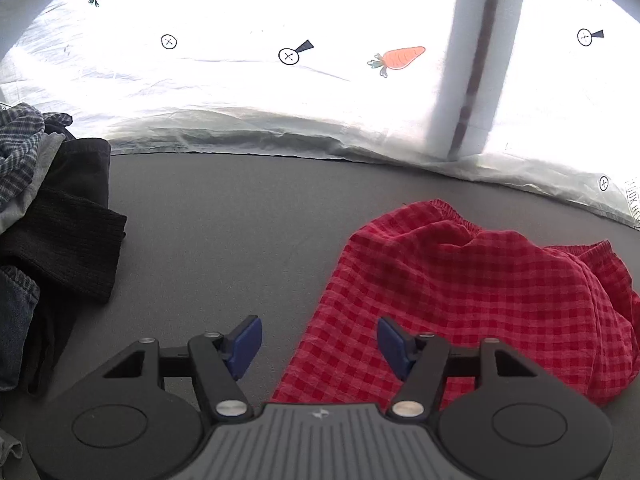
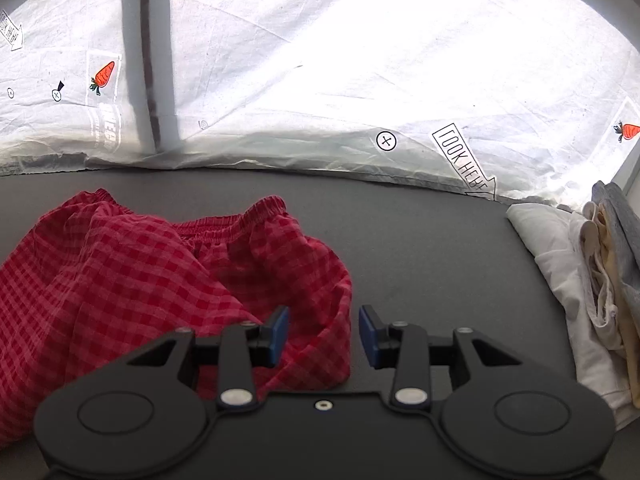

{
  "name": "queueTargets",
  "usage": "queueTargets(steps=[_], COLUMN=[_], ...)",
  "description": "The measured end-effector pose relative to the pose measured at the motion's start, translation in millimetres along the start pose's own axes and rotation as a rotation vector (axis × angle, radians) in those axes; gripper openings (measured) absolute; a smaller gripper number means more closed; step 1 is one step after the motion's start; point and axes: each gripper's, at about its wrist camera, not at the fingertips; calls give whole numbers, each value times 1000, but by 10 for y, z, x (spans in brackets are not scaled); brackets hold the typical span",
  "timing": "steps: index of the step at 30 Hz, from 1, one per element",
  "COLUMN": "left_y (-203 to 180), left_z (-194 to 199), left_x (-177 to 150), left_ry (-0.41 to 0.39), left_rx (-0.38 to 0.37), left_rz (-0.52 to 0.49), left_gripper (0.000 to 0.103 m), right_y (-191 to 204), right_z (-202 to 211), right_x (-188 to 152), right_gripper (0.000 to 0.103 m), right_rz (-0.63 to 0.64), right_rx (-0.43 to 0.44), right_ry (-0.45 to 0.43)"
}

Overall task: Fold clothes
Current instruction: 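Grasp the shorts waistband with the left gripper while the right gripper grasps it too, then lift the shorts by the waistband with both grippers and lay them flat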

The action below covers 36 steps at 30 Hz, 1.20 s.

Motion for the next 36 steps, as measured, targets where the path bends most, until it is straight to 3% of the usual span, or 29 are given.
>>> queueTargets(steps=[4,7,10,13,14,15,16,17,18,19,24,32,36], left_y=[-318,-503,-594,-671,-693,-711,-728,-744,-755,-769,-783,-545,-457], left_z=[-474,-827,-1075,-1250,-1258,-1241,-1215,-1186,-1144,-1074,-291,1809,2615], left_x=[536,799,926,989,973,957,944,934,918,894,785,446,20], left_ry=[-27,-5,21,53,47,35,27,21,12,-12,-214,-667,-818], left_rx=[-49,-105,-123,-121,-117,-125,-137,-147,-155,-150,-143,-147,-150], left_rz=[-180,-211,-233,-262,-270,-284,-287,-284,-279,-278,-268,-197,-180], left_gripper=[55,58,66,66,64,51,41,10,3,2,1,1,1], right_y=[97,158,206,209,201,192,175,161,145,121,-8,-299,-351], right_z=[-308,-540,-729,-841,-859,-874,-856,-816,-763,-668,-72,1603,2380], right_x=[370,576,654,669,674,677,670,667,666,676,725,674,444], right_gripper=[39,48,49,39,27,13,7,3,2,2,1,1,1], right_rz=[71,124,158,165,161,157,145,126,109,94,34,-7,12], right_rx=[6,54,73,71,78,86,101,106,105,108,108,133,144], right_ry=[-31,-17,8,27,34,39,27,4,-20,-50,-219,-592,-739])
Point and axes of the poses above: each gripper's, at about its wrist camera, not at the fingertips, and z roughly against the way its jaws point, y to its left, x to its top, and after that the axes turned 15 degrees about y, right-handed
